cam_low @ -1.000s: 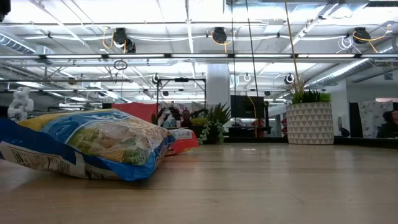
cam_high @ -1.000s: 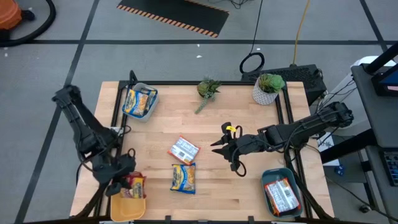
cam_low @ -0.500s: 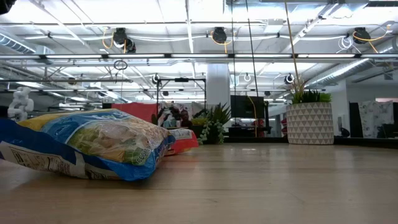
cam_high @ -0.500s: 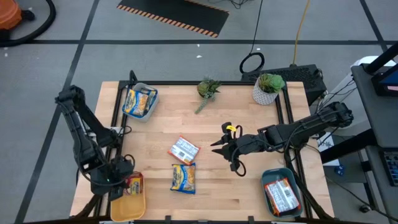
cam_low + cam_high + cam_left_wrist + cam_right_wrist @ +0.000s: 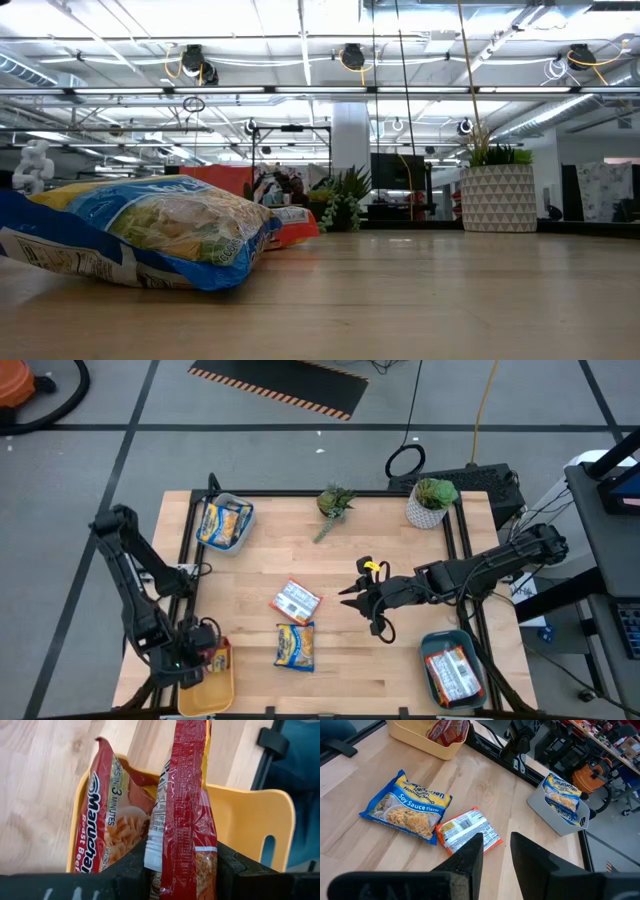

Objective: Sort Maruchan noodles
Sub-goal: Put the red noodle pack into the yellow bin

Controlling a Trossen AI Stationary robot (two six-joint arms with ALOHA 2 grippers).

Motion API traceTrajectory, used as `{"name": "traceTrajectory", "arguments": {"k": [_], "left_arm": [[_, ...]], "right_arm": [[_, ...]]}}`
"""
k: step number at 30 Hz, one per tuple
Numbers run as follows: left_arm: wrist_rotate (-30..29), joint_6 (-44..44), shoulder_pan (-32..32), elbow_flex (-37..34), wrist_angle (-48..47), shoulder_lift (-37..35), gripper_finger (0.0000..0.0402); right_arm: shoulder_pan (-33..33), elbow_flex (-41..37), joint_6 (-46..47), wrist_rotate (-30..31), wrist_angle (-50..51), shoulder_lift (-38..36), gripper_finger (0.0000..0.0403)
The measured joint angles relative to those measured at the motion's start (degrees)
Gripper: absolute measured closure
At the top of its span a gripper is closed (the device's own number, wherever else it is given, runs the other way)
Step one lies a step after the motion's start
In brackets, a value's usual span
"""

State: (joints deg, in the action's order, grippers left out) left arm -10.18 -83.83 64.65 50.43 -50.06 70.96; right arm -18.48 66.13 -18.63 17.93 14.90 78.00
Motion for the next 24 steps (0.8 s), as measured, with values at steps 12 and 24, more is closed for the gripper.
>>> {"name": "traceTrajectory", "arguments": {"k": [12,24], "left_arm": [[-0.57,-1.78,1.63,0.00,-0.50,2.63,0.0275],[-0.52,-0.71,1.00,0.00,-0.87,2.69,0.0254]], "right_arm": [[0.00,-0.01,0.62,-0.04,-0.01,0.00,0.0309],[0.00,-0.02,1.07,-0.04,-0.02,0.00,0.0310]]}}
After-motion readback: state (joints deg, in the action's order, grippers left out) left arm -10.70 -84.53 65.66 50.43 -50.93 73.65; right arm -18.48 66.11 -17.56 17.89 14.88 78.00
